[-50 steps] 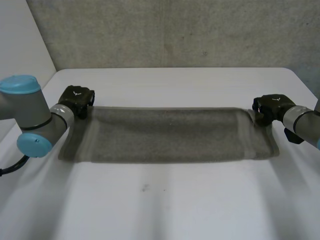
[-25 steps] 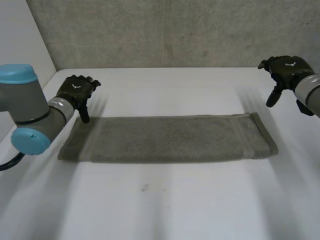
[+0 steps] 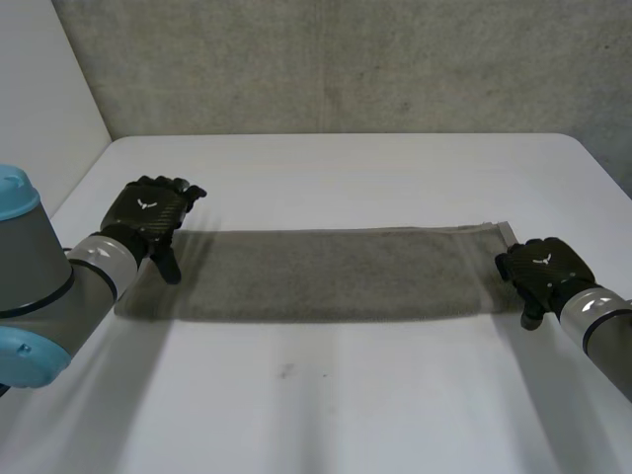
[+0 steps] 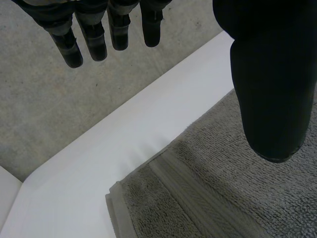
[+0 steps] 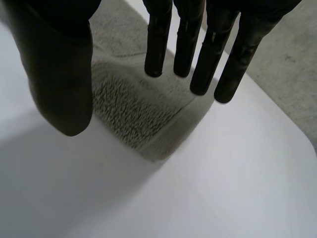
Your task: Fold the towel.
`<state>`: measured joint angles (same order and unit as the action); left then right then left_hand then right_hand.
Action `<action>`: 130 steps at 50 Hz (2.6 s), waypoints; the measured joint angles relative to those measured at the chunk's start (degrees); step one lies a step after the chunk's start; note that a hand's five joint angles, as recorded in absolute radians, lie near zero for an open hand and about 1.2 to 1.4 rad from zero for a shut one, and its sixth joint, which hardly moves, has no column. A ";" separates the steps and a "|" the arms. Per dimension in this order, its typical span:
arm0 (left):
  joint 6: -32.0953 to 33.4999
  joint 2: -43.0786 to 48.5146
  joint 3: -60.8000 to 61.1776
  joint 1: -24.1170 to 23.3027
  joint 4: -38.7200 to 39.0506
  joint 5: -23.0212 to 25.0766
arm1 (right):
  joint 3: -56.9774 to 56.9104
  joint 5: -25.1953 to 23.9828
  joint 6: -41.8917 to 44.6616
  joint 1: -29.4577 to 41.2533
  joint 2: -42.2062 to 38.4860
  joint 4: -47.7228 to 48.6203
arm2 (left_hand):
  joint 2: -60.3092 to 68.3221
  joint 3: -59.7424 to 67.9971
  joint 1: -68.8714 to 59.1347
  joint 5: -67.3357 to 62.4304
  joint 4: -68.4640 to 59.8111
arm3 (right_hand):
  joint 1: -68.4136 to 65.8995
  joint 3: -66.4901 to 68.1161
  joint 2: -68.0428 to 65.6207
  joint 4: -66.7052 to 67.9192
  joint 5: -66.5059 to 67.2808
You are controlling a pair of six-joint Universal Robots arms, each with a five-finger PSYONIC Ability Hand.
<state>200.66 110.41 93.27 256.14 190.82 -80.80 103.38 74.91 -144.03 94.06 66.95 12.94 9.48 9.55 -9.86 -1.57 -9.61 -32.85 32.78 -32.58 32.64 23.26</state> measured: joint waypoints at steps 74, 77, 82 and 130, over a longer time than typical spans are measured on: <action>-6.66 -6.94 5.19 4.04 2.46 0.05 | -49.96 0.78 -12.47 48.34 -28.82 -16.87 | -0.02 0.00 0.00 0.00 0.10 | -33.37 34.80 -34.89 34.89 34.15; -6.63 -6.90 5.24 3.83 2.46 0.09 | -49.80 1.56 -12.49 48.26 -27.96 -17.55 | -0.03 0.00 0.00 0.00 0.10 | -7.83 9.11 -8.94 9.16 6.76; -6.60 -6.88 5.28 3.46 2.53 0.10 | -46.84 3.71 -12.74 46.89 -23.36 -17.93 | -0.03 0.00 0.00 0.00 0.10 | 17.17 -17.19 17.08 -17.05 -19.71; -6.71 -7.49 5.99 -0.48 3.12 0.00 | -11.89 9.99 15.88 29.38 -3.89 1.75 | -0.05 0.00 0.00 0.00 0.10 | -42.73 40.51 -42.72 44.13 42.61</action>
<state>193.95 102.92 99.25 255.66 193.93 -80.80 91.50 84.90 -128.16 123.43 63.07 14.69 9.43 9.55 -9.86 -1.57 -9.51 -75.59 73.29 -75.30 76.77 65.86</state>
